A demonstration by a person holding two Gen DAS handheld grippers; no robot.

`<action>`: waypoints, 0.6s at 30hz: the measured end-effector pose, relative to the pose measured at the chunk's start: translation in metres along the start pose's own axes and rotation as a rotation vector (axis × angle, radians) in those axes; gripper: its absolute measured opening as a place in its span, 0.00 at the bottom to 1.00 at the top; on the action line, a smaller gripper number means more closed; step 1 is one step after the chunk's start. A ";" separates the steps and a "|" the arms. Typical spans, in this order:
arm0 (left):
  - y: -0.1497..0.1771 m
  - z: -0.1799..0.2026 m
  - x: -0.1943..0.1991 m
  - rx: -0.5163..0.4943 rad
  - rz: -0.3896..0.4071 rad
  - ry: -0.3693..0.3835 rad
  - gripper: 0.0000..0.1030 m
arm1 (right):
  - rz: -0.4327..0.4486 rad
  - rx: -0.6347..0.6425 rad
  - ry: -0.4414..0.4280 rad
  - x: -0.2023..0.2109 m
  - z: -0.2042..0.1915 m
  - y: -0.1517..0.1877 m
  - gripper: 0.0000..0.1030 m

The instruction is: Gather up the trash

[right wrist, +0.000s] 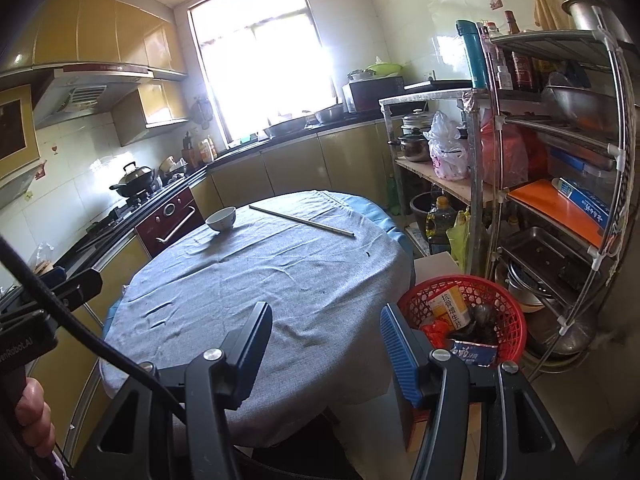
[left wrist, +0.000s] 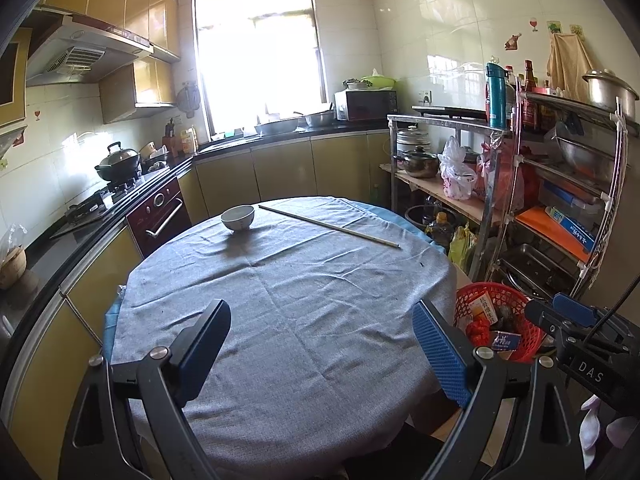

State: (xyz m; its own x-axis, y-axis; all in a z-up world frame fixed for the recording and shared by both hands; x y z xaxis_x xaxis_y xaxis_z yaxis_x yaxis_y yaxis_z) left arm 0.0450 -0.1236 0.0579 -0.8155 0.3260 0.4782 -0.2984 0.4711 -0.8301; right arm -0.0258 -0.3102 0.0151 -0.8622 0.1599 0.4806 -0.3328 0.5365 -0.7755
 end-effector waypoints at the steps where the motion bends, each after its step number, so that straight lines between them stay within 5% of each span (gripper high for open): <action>1: 0.000 0.000 0.000 0.000 -0.001 0.002 0.90 | 0.000 0.000 0.001 0.000 0.000 0.000 0.59; 18: 0.001 0.002 0.000 -0.011 -0.001 0.011 0.90 | 0.011 -0.011 0.013 0.002 0.007 -0.004 0.59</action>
State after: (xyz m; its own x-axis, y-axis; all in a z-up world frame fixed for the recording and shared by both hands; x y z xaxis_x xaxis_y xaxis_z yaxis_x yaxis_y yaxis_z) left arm 0.0441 -0.1247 0.0563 -0.8099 0.3342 0.4820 -0.2939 0.4801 -0.8265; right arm -0.0290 -0.3182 0.0162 -0.8607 0.1762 0.4776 -0.3193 0.5438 -0.7761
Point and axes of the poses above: each gripper's, at about its wrist camera, not at the fingertips, and x roughly against the way its jaws point, z to its right, y to its underside, the point moved 10 cm from there along -x, roughly the way its jaws point, and after that the axes turned 12 degrees about -x, right-handed, at the moved point
